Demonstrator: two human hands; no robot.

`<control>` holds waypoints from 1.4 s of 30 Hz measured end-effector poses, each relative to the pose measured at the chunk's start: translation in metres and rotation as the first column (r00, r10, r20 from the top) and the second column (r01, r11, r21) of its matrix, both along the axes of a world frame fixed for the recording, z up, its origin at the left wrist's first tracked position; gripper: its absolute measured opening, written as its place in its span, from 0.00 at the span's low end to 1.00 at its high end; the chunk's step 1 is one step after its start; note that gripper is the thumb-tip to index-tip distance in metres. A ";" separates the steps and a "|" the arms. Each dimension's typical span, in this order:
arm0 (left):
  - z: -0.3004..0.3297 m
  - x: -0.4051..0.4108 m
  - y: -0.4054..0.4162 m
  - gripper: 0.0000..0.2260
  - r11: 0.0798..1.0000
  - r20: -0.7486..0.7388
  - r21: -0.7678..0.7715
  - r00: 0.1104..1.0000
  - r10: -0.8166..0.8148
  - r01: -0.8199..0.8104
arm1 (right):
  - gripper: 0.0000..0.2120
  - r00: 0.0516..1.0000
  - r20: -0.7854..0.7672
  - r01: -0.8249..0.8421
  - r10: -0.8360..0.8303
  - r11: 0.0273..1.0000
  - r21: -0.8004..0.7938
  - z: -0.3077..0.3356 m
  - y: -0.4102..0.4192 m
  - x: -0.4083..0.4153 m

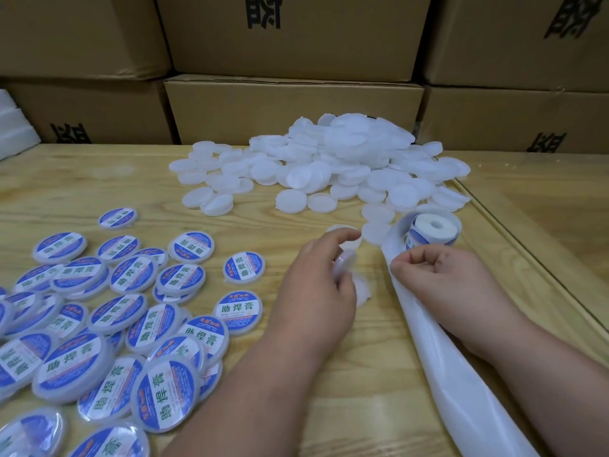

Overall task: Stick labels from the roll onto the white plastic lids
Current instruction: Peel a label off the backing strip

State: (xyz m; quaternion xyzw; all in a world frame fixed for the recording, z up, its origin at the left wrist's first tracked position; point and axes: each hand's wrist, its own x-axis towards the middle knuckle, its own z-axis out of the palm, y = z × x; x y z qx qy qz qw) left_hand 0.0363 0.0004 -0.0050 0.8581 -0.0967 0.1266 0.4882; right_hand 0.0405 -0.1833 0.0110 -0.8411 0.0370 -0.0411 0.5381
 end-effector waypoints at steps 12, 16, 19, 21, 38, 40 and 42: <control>0.005 -0.002 -0.004 0.07 0.992 -0.040 -0.098 0.997 0.072 -0.076 | 0.07 0.992 -0.028 -0.123 0.120 0.986 -0.109 0.001 -0.005 -0.004; 0.008 -0.004 -0.003 0.06 0.993 -0.107 -0.120 0.994 0.000 -0.012 | 0.07 0.996 -0.019 -0.089 0.091 0.993 0.077 -0.002 -0.006 -0.005; 0.010 -0.005 -0.004 0.03 0.987 -0.114 -0.163 0.993 -0.029 0.010 | 0.09 0.994 -0.023 -0.097 0.104 0.976 0.193 0.001 -0.004 -0.006; 0.009 -0.006 -0.005 0.03 0.980 -0.096 -0.198 0.995 -0.037 0.017 | 0.09 0.992 -0.013 -0.122 0.128 0.967 0.224 0.002 -0.002 -0.008; 0.007 -0.007 -0.004 0.18 0.955 -0.084 -0.217 0.970 -0.226 0.204 | 0.07 0.953 0.070 -0.303 0.295 0.907 0.292 0.006 -0.001 -0.015; 0.007 -0.007 -0.004 0.18 0.959 -0.079 -0.208 0.974 -0.214 0.194 | 0.08 0.942 0.078 -0.336 0.328 0.902 0.270 0.005 0.000 -0.014; 0.006 -0.006 -0.005 0.18 0.964 -0.074 -0.189 0.976 -0.204 0.188 | 0.07 0.934 0.071 -0.356 0.350 0.891 0.283 0.004 0.000 -0.014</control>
